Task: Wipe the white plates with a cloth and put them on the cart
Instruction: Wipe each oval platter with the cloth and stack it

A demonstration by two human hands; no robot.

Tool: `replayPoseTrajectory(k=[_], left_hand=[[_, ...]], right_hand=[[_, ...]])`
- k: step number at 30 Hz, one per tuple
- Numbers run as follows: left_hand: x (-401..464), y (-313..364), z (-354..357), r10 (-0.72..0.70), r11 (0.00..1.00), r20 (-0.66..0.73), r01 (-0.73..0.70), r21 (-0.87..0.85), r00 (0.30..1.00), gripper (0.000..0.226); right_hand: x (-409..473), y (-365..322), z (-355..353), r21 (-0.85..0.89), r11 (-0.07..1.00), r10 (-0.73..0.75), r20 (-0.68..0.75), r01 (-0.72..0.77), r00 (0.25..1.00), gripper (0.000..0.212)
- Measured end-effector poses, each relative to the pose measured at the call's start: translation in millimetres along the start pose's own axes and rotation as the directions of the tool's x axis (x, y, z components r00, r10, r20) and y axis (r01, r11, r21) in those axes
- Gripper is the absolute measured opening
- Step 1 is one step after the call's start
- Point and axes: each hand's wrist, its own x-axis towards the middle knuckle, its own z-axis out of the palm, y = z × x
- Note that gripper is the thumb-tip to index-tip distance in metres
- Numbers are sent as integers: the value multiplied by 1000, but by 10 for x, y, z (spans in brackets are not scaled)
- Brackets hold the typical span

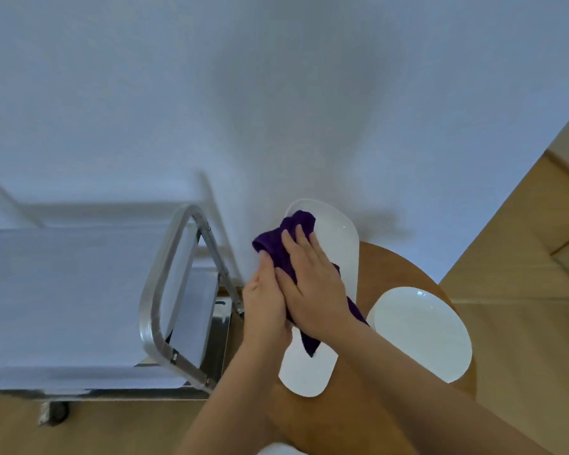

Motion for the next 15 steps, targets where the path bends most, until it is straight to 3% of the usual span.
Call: replayPoseTrajectory(k=[4,8,12,15], left_hand=[[-9,133,-53,-19,999,-2,19,-47,1000,38],[64,216,-71,-36,999,2,36,21,999,44],[161,312,-26,-96,992,62,90,91,993,47],[192,360,-7,-157,977,98,140,162,983,50]], right_hand=[[-131,-68,-18,54,997,-65,84,61,994,54],[-259,27,-144,48,977,-210,61,207,976,63],[-365,243,-255,-183,871,-467,-15,457,884,78],[-352,444,-312,-380,738,-607,-13,558,794,66]])
